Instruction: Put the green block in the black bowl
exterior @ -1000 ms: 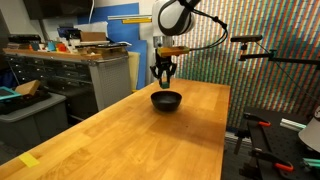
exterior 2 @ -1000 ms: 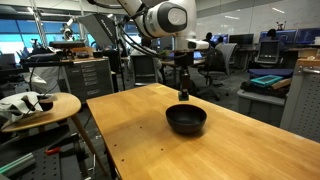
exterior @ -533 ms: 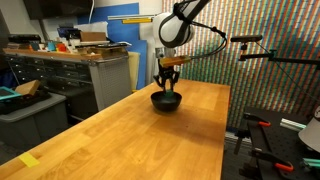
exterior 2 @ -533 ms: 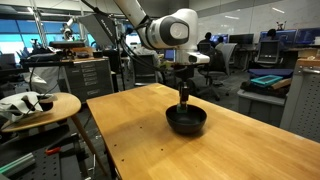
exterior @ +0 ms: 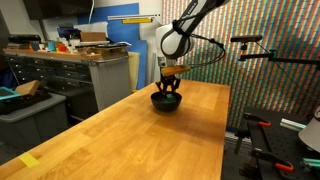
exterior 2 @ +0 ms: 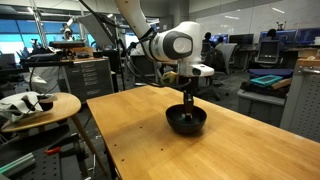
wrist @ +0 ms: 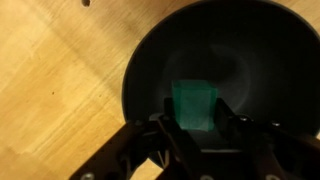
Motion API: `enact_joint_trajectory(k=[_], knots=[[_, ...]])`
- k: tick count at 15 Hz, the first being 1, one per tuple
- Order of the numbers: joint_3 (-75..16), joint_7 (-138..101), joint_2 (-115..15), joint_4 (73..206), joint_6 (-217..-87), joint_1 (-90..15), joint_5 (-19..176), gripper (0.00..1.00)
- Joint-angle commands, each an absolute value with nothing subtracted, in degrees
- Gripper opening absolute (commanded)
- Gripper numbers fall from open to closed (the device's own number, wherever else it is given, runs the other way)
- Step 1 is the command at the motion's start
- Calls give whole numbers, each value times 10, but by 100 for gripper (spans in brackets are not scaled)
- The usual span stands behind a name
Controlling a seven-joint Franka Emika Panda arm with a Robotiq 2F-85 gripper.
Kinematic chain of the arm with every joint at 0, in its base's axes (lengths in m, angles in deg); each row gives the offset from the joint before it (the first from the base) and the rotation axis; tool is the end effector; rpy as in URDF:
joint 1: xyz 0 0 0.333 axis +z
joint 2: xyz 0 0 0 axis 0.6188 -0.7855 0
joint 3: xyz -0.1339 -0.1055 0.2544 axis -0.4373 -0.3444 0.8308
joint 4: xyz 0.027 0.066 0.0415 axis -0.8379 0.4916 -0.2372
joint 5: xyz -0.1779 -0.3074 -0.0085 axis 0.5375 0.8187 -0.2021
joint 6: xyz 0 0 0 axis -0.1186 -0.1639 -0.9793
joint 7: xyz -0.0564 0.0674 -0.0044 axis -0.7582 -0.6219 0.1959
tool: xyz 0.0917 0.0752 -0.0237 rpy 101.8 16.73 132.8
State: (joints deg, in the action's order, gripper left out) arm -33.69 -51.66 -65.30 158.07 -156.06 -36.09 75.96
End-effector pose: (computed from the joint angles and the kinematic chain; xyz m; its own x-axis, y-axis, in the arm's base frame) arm 0.5823 -0.0623 0.2026 0.7387 -0.6740 0.0022 -0.6707 -0.7347 0.1021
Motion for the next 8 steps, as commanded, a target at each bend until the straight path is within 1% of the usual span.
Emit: enact_joint_trajectory(k=[1,3,4,5,6,7,8], knots=[[-345,-524,-679,1558,-1581,-364,743,17],[-345,-523,-688,1549,-1587,-365,734,17],[-343,-520,-691,1544,-1586,-366,729,31],[-343,-520,-693,1539,-1584,-366,725,67],[-343,-519,-693,1535,-1582,-366,723,69],[-342,-518,-692,1531,-1579,-366,720,75],[-340,-515,-690,1527,-1573,-366,718,84]])
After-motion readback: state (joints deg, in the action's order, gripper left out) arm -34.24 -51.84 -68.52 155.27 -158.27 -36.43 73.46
